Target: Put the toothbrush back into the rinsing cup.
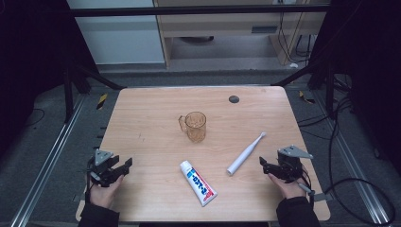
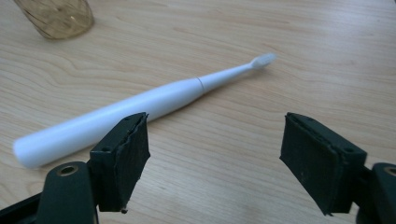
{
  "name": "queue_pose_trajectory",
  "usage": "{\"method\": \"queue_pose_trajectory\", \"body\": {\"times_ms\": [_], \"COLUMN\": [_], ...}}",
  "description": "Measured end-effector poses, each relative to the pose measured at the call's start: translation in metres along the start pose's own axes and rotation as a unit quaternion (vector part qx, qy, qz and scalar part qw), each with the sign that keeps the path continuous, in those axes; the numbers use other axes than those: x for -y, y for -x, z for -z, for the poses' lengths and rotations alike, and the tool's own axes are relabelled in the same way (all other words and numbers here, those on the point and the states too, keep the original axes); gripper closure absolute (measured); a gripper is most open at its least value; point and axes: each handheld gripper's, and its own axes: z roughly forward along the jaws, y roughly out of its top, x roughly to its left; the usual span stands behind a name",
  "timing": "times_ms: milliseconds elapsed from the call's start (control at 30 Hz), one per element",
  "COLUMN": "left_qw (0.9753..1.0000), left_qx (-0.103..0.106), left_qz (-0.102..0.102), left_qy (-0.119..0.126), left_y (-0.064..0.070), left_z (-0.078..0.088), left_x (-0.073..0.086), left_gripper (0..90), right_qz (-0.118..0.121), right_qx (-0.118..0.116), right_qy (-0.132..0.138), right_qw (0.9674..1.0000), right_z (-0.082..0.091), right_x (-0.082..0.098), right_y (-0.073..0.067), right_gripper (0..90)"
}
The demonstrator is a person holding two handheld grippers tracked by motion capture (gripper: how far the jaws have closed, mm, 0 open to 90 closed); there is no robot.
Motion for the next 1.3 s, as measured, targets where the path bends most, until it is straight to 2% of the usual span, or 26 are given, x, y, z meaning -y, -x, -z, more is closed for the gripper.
{"method": "queue_pose_trajectory", "body": {"times_ms": [267,467,633,667,700,767,800,900,933,1000,1133,1300], "left_qw": [0.9998,0.9998,0.9995,0.9995,0.9993,0.9992,0.9991,0.9990,0.9990,0.9990,0.9991,0.9990], "left_qx": [0.005,0.013,0.013,0.013,0.014,0.014,0.015,0.013,0.013,0.014,0.013,0.015], "left_qz": [-0.009,-0.009,-0.012,-0.012,-0.013,-0.015,-0.018,-0.018,-0.017,-0.018,-0.019,-0.021], "left_qy": [-0.019,-0.016,-0.027,-0.027,-0.032,-0.034,-0.036,-0.038,-0.038,-0.038,-0.036,-0.038], "left_y": [0.003,0.005,0.006,0.006,0.006,0.007,0.008,0.008,0.007,0.008,0.009,0.009], "left_z": [-0.005,-0.006,-0.009,-0.009,-0.011,-0.011,-0.012,-0.012,-0.012,-0.012,-0.011,-0.012], "left_x": [0.003,0.002,0.001,0.001,0.001,0.001,0.001,0.001,0.001,0.001,0.001,0.001], "left_gripper": [51.8,52.0,52.9,52.9,53.0,53.0,53.0,53.0,52.7,52.6,51.6,51.6], "right_qz": [0.008,0.012,0.021,0.021,0.025,0.027,0.034,0.044,0.048,0.052,0.063,0.067], "right_qx": [-0.027,-0.060,-0.081,-0.081,-0.087,-0.090,-0.096,-0.096,-0.101,-0.103,-0.109,-0.117], "right_qy": [0.005,0.005,0.000,0.000,-0.002,-0.004,-0.009,-0.014,-0.025,-0.027,-0.043,-0.050], "right_qw": [0.9996,0.9981,0.9965,0.9965,0.9959,0.9956,0.9947,0.9943,0.9934,0.9930,0.9911,0.9896], "right_z": [0.006,0.007,0.004,0.004,0.002,0.001,-0.003,-0.009,-0.014,-0.016,-0.028,-0.036], "right_x": [-0.005,-0.013,-0.022,-0.022,-0.026,-0.027,-0.030,-0.032,-0.033,-0.033,-0.034,-0.033], "right_y": [-0.010,-0.021,-0.032,-0.032,-0.037,-0.039,-0.045,-0.051,-0.057,-0.059,-0.071,-0.077], "right_gripper": [31.7,46.3,57.7,57.7,62.8,64.8,69.8,74.3,78.8,80.2,88.7,90.0]}}
